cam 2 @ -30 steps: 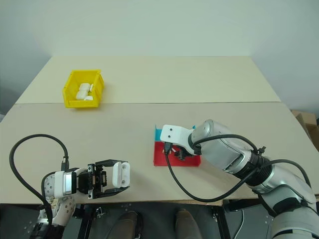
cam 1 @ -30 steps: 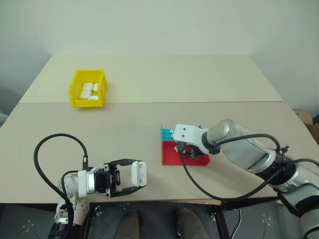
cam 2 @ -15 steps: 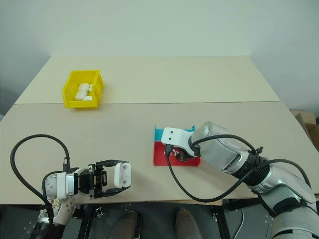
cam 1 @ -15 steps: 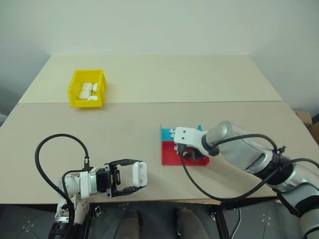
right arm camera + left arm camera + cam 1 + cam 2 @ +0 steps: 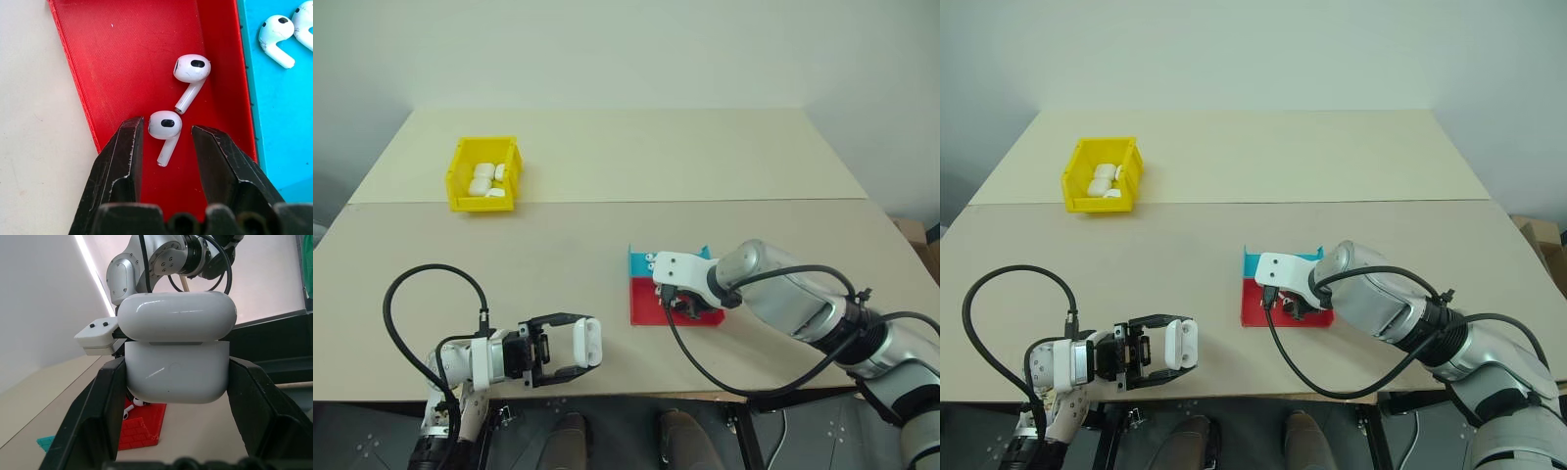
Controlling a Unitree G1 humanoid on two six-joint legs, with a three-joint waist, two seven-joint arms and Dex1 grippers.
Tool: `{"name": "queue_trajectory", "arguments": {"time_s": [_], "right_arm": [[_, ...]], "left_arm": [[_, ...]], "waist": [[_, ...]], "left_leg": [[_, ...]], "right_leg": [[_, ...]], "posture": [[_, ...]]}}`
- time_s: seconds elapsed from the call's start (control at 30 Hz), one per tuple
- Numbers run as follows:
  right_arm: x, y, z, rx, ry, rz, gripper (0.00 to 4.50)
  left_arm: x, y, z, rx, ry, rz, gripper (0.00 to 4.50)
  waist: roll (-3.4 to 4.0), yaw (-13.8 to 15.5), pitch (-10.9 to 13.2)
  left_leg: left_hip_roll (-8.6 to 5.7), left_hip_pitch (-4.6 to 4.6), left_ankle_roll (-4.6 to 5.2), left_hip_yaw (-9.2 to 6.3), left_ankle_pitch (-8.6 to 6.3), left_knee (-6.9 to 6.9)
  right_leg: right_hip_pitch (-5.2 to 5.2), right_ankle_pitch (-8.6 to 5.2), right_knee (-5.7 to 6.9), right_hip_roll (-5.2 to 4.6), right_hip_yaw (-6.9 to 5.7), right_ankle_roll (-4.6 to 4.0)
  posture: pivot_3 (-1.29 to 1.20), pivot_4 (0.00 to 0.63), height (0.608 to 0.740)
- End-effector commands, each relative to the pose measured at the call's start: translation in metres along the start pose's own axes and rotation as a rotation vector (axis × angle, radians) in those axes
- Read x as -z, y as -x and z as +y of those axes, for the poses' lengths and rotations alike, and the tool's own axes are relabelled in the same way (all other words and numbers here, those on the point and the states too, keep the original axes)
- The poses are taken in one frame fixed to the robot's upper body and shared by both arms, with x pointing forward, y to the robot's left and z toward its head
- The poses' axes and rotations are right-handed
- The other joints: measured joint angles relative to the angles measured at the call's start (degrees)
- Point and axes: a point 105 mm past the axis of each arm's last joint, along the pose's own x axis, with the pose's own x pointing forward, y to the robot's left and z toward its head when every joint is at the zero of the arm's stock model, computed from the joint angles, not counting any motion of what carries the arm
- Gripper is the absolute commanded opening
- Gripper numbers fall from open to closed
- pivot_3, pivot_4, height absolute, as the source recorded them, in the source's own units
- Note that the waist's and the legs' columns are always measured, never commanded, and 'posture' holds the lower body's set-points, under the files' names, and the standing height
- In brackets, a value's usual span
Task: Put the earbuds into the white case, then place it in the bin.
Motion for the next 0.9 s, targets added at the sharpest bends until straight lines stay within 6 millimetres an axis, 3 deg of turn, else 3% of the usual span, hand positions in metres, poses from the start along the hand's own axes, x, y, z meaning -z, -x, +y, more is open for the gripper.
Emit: {"name": "queue_trajectory", "arguments": {"time_s": [0.03,0.17,0.57,0.67,0.83,0.9], "right_arm": [[-0.003,0.001,0.001,0.007,0.036,-0.011,1.78],[-0.001,0.001,0.002,0.007,0.045,-0.004,0.74],[-0.002,0.006,0.002,0.022,0.057,-0.023,0.74],[-0.01,0.037,-0.001,0.051,0.061,-0.12,0.74],[-0.034,0.123,-0.02,0.198,0.052,-0.474,0.74],[-0.037,0.142,-0.021,0.213,0.035,-0.576,0.74]], "left_arm": [[-0.003,-0.002,0.002,0.005,-0.036,0.001,2.76],[-0.002,-0.002,0.001,0.002,-0.039,0.009,2.76],[-0.005,-0.004,0.003,-0.009,-0.045,-0.006,2.76],[-0.016,-0.011,0.009,-0.032,-0.04,-0.051,2.76],[-0.045,-0.029,0.025,-0.075,0.011,-0.17,2.76],[-0.051,-0.033,0.029,-0.076,0.028,-0.197,2.76]], "waist": [[0.0,-0.01,0.0],[0.0,-0.01,0.0],[0.0,-0.01,0.0],[0.0,0.31,0.01],[-0.01,0.43,0.02],[-0.01,0.43,0.01]], "left_leg": [[0.0,0.0,0.0,0.0,0.0,0.0],[0.0,0.01,0.0,0.0,0.0,0.0],[0.01,0.01,0.0,0.0,0.0,-0.01],[0.01,-0.05,0.0,0.0,0.0,-0.02],[-0.01,-0.45,0.0,-0.06,0.0,-0.01],[-0.02,-0.43,0.0,-0.08,0.0,-0.02]], "right_leg": [[0.0,0.0,0.0,0.0,0.0,0.0],[0.01,0.0,0.0,0.0,0.0,0.0],[0.01,-0.01,-0.01,0.0,-0.01,0.0],[-0.04,-0.02,-0.03,-0.01,-0.01,0.0],[-0.3,0.02,-0.11,-0.03,-0.04,0.08],[-0.27,0.03,-0.13,-0.02,-0.07,0.1]], "posture": [[0.0,0.15,0.74],[0.0,0.15,0.74],[0.0,0.15,0.74],[0.0,0.15,0.74],[0.0,0.15,0.74],[0.0,0.15,0.74]]}}
